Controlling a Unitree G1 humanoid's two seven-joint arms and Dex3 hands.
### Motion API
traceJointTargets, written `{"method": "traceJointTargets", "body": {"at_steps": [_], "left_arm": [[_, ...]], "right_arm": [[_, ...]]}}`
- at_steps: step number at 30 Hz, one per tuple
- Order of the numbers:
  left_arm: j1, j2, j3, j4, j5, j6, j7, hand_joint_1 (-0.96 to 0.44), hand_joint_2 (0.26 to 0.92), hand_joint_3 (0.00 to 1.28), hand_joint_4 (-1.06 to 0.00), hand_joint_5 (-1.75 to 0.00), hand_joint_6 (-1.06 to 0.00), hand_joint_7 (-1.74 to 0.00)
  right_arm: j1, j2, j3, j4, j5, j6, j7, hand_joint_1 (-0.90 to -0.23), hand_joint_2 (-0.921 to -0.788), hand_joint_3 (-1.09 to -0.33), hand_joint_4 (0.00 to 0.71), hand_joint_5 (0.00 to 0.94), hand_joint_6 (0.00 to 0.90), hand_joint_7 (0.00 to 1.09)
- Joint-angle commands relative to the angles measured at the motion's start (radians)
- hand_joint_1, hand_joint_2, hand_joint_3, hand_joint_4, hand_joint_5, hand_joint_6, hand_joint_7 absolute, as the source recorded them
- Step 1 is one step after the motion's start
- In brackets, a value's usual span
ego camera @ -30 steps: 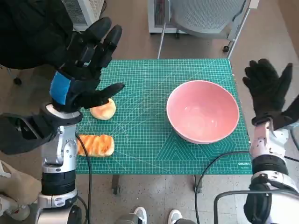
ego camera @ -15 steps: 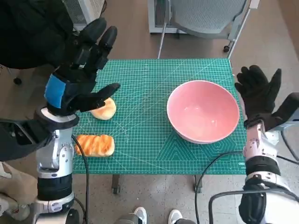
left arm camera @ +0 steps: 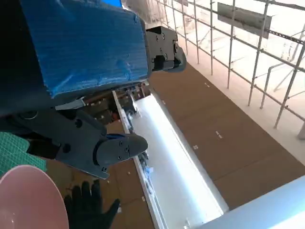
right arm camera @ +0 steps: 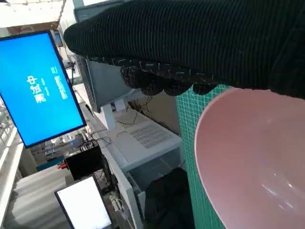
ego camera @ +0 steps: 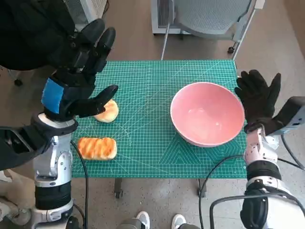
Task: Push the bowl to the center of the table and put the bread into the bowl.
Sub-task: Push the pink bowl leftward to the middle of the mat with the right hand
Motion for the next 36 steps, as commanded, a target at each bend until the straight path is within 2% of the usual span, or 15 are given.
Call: {"method": "traceJointTargets", "body": {"at_steps": [1, 19, 30, 36], "left_arm": [[0.023, 0.014, 0.007, -0.031, 0.011, 0.015, 0.014, -0.21, 0.756, 0.66, -0.05, 0.00, 0.00, -0.40], [0.048, 0.026, 0.010, -0.087, 0.011, 0.059, 0.048, -0.19, 0.724, 0.74, -0.04, 0.00, 0.00, -0.39], [0.053, 0.024, 0.009, -0.102, 0.016, 0.075, 0.061, -0.19, 0.718, 0.76, -0.04, 0.00, 0.00, -0.38], [0.052, 0.023, 0.010, -0.105, 0.021, 0.081, 0.064, -0.19, 0.717, 0.76, -0.04, 0.00, 0.00, -0.37]], "right_arm": [[0.025, 0.016, 0.000, 0.015, -0.014, 0.013, 0.008, -0.742, -0.921, -0.870, 0.519, 0.024, 0.858, 0.20], [0.018, 0.047, -0.010, 0.015, -0.005, 0.016, 0.028, -0.729, -0.921, -0.867, 0.518, 0.010, 0.868, 0.19], [0.004, 0.073, 0.000, 0.013, -0.015, 0.019, 0.011, -0.709, -0.921, -0.875, 0.549, 0.018, 0.884, 0.20], [-0.004, 0.090, 0.006, 0.011, -0.017, 0.017, 0.008, -0.696, -0.921, -0.903, 0.553, 0.014, 0.894, 0.20]]}}
